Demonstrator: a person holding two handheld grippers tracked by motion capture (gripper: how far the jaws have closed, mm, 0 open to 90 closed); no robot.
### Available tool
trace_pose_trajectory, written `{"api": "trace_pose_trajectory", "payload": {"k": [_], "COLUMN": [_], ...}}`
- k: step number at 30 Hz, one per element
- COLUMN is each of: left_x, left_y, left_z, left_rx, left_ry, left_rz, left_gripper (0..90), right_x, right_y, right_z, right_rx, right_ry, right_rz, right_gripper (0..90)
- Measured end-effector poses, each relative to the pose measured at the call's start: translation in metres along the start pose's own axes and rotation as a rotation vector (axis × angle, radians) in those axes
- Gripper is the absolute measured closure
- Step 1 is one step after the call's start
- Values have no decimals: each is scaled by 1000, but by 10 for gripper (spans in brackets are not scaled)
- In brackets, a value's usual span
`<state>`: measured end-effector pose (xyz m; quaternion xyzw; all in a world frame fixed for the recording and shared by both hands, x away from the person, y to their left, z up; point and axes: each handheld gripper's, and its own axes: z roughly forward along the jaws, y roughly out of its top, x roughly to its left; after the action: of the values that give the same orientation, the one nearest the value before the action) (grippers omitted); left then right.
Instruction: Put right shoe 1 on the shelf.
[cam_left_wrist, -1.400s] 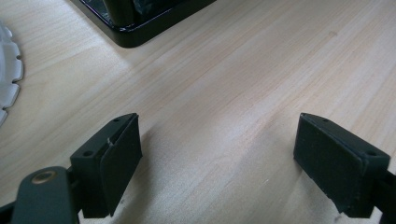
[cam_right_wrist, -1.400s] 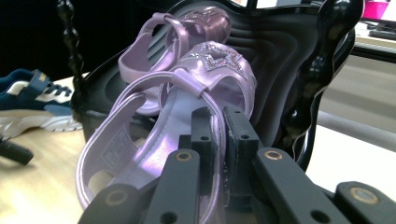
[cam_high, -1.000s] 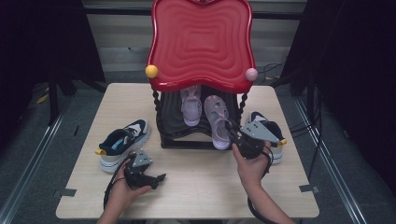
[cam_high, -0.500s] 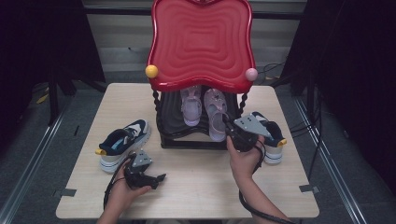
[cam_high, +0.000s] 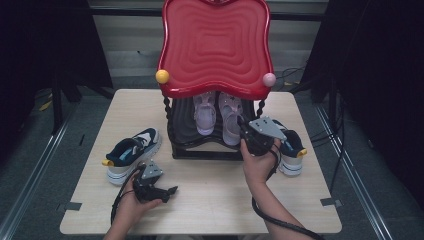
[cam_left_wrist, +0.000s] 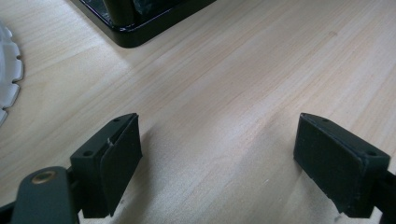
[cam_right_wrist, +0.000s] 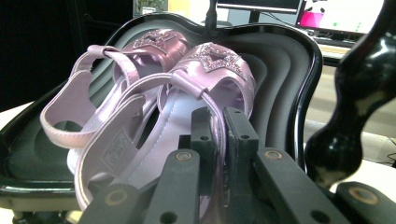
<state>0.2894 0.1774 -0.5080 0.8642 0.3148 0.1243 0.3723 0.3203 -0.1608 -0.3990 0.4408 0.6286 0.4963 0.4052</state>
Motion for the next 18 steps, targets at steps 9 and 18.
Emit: {"api": "trace_pose_trajectory", "payload": {"k": [9,18], "left_x": [0,0], "left_y": [0,0], "left_z": [0,0], "left_rx": [0,-1], "left_ry": [0,-3], "left_rz": [0,-2], "left_gripper": [146,146], "right_x": [2,7], "right_y": [2,4], "right_z": [9,19], "right_rx": [-6,-15], "right_ry": [-11,-45], "right_rz": [-7,-9], "right_gripper": [830,830]}}
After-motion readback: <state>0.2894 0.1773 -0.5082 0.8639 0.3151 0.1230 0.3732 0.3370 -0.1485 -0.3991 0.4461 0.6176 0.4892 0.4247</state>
